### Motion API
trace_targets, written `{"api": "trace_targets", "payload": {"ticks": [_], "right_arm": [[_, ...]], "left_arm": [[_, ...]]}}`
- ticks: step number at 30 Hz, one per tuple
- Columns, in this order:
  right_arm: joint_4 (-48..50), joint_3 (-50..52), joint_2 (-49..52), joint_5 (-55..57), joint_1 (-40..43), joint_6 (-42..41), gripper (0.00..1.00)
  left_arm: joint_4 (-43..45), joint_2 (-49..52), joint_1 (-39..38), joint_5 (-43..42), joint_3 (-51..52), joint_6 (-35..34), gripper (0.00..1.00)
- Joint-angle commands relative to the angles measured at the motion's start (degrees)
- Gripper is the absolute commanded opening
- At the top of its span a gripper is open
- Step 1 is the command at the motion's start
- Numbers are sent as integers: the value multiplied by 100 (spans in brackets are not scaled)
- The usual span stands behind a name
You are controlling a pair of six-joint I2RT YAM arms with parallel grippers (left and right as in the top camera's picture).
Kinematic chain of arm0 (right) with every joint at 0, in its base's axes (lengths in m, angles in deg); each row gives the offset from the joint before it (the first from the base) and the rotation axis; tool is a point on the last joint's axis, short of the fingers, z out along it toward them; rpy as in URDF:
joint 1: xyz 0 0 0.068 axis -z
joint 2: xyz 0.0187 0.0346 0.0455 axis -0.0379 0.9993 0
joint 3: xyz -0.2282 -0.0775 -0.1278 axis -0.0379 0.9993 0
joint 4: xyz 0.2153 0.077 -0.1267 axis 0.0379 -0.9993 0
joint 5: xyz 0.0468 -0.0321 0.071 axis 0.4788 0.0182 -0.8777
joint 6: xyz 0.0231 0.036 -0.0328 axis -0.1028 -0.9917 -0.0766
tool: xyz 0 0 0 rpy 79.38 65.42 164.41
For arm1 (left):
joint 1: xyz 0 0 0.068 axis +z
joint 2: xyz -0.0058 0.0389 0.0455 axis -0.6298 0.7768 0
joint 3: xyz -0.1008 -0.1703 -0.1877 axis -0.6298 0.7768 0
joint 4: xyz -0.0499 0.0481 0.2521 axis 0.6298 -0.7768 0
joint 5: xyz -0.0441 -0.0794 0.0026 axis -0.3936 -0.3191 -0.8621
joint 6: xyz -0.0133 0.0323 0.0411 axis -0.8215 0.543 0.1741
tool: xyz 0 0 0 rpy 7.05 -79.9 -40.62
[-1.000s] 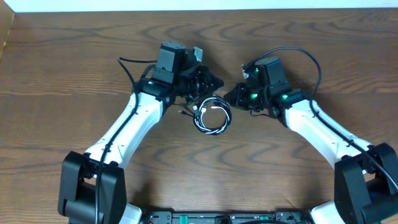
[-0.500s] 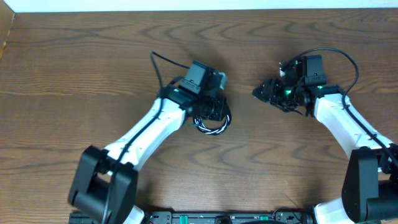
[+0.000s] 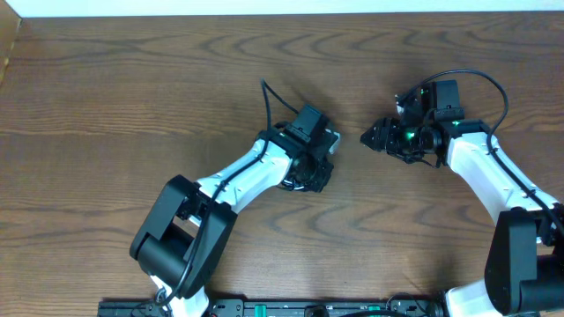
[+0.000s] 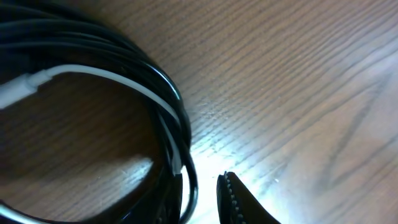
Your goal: Untangle cables
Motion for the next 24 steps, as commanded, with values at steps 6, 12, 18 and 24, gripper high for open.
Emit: {"api": "trace_targets", "payload": {"ticks": [6, 12, 18, 24], "right_arm": [[-33, -98, 24, 46, 15, 120, 61], [-33, -98, 24, 63, 15, 120, 63], [-52, -98, 24, 66, 11, 122, 63], [-55, -98, 24, 52, 11, 186, 61]], "left_arm": [[66, 271, -50, 564, -59, 326, 27], [184, 505, -50, 562, -59, 326, 27], [181, 505, -76, 535, -59, 393, 8], [153, 234, 70, 162, -216, 278, 7]]}}
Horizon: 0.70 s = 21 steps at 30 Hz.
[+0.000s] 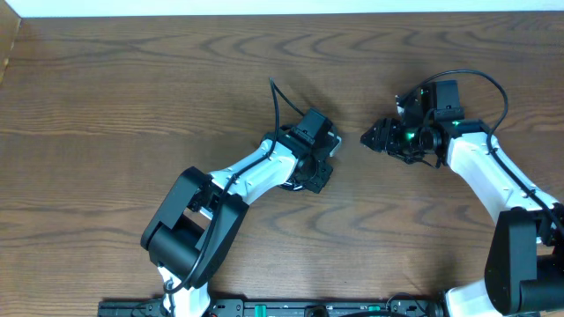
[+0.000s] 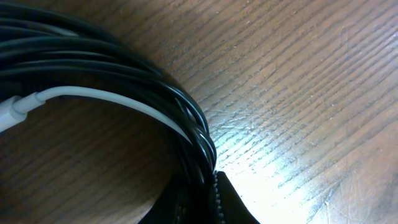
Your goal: Untangle cables
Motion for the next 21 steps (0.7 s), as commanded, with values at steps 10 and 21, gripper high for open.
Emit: {"api": "trace_targets", "payload": {"ticks": [10, 21], "right_arm": [[164, -114, -944, -590, 17, 623, 73], [1038, -109, -1237, -2138, -79, 726, 69]], "left_arm": [[195, -1279, 1670, -4586, -610, -1661, 7], [1106, -1268, 2306, -6693, -608, -3143, 7]]}}
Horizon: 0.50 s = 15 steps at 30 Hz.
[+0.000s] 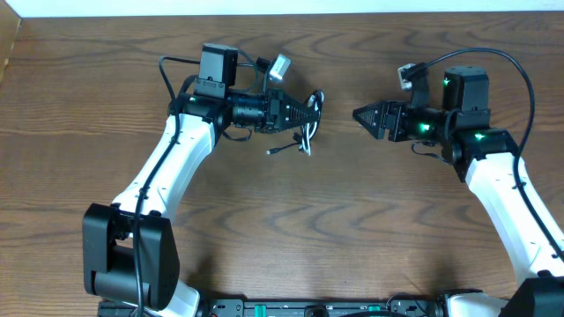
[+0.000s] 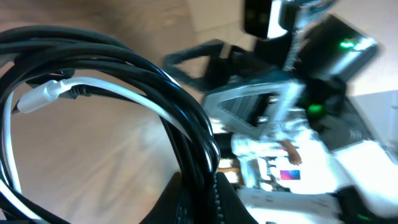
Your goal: Untangle cables
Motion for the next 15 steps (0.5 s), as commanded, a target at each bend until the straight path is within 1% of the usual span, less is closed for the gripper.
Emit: {"api": "trace_targets", "payload": {"ticks": [1, 3, 9, 12, 15], "right_arm": [[68, -79, 50, -713, -114, 267, 69], [55, -72, 50, -750, -214, 490, 68], [2, -68, 50, -931, -516, 1370, 65], [44, -68, 50, -1276, -656, 1965, 65], [151, -68, 50, -1388, -780, 2310, 63]], "left_arm": [[476, 9, -9, -785, -26, -1078, 7], [927, 9, -9, -785, -26, -1545, 7], [2481, 7, -9, -728, -26, -3318, 8], [2865, 9, -9, -566, -26, -4044, 8], [2920, 9, -9, -387, -26, -4393, 7]]}}
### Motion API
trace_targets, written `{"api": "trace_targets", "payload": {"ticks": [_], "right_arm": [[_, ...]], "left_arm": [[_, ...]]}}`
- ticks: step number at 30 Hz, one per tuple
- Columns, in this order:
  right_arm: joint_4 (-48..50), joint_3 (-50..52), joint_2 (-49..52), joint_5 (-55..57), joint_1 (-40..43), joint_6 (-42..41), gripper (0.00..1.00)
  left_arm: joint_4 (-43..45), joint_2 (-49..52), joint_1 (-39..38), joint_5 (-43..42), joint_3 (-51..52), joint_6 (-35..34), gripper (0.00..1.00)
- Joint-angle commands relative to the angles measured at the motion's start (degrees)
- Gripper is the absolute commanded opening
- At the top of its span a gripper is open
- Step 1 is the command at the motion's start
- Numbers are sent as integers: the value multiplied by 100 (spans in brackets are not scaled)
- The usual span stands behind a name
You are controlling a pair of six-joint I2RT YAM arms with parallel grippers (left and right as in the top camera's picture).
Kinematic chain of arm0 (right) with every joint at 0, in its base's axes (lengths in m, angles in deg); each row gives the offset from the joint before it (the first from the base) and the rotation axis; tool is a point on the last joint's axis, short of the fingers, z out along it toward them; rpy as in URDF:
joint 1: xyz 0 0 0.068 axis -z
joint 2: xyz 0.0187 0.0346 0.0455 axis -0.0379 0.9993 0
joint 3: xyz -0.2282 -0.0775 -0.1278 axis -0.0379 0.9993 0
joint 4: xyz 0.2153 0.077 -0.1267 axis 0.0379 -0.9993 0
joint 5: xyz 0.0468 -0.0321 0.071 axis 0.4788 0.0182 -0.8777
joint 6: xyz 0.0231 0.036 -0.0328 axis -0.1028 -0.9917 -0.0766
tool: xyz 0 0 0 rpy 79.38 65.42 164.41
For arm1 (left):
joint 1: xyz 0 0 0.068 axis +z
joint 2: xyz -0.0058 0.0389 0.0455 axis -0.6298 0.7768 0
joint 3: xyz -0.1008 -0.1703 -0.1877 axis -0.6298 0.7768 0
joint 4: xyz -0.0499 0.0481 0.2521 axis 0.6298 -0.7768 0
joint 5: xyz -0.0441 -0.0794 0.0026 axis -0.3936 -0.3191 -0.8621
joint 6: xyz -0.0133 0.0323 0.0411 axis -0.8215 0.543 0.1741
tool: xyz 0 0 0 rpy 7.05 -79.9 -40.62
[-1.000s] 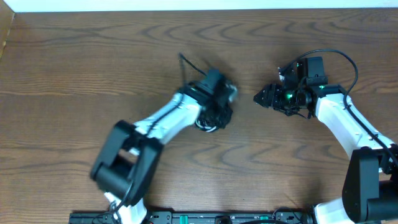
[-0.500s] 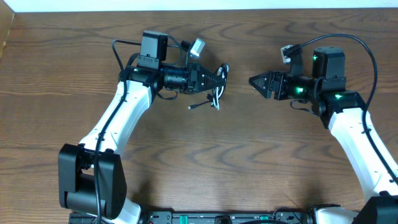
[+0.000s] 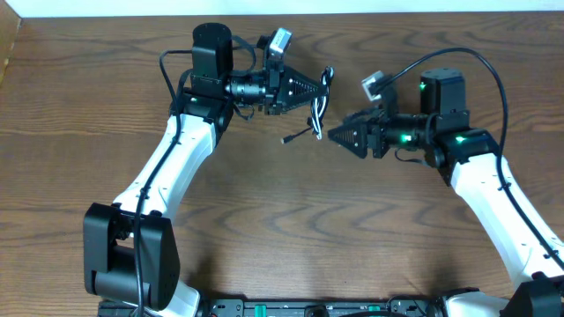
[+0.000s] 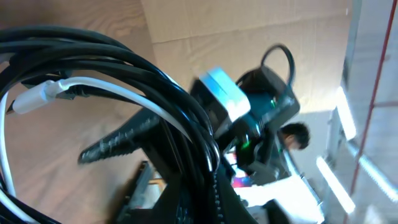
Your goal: Untangle cables
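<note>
A coil of black cables (image 3: 318, 104) with a white cable (image 4: 106, 86) wound through it hangs in the air above the table's far middle. My left gripper (image 3: 322, 85) is shut on the coil (image 4: 163, 93), which fills the left wrist view. One loose end (image 3: 288, 138) dangles down to the left. My right gripper (image 3: 334, 135) points left, with its tip just right of and below the coil. One dark finger (image 4: 118, 140) of it shows behind the strands. Whether its jaws are apart is hidden.
Brown wooden table (image 3: 106, 106) with a white edge along the far side. A cardboard edge (image 3: 7, 53) stands at the far left. The right arm's own black cable (image 3: 493, 75) loops above its wrist.
My right gripper has moved left and nearer, from well right of the coil to just beside it. My left gripper, still shut on the coil, has shifted slightly right and farther back.
First the coil lay on the table with my left gripper low beside it, one finger next to the strands. Then the finger was against the coil. Then the coil was held in the air at the far side, and now my right gripper is close to it.
</note>
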Motion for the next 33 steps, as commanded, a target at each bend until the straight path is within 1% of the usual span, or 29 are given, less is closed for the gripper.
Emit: {"api": "trace_targets", "payload": {"ticks": [1, 8, 14, 18, 19, 20, 21, 23, 24, 25, 29, 33], "right_arm": [[103, -70, 33, -369, -149, 809, 63], [529, -70, 33, -334, -216, 990, 62], [791, -70, 81, -332, -348, 1051, 58], [1060, -70, 319, -334, -426, 1021, 53], [1143, -72, 393, -356, -437, 977, 51], [1248, -72, 461, -358, -442, 863, 46], [1338, -72, 507, -358, -439, 721, 38], [1572, -72, 553, -356, -428, 306, 13], [1670, -72, 553, -356, -415, 109, 6], [1762, -72, 553, -354, -396, -76, 2], [1954, -72, 546, -354, -212, -933, 1], [1759, -72, 546, -219, 70, -1808, 1]], "left_arm": [[52, 7, 2, 103, -48, -909, 7], [55, 7, 2, 105, -48, -1145, 7], [52, 4, 2, 122, -48, -1169, 7], [55, 7, -7, 155, -48, -1309, 7], [55, 4, -15, 160, -48, -1307, 8], [55, 7, -15, 160, -48, -1307, 7], [55, 4, -22, 164, -48, -1305, 7], [55, 7, -26, 166, -48, -1303, 7], [55, 4, -24, 166, -48, -1281, 7], [52, 7, -26, 186, -48, -1263, 8], [55, 7, -24, 365, -48, -1119, 7], [48, 7, -24, 691, -37, -590, 8]]}}
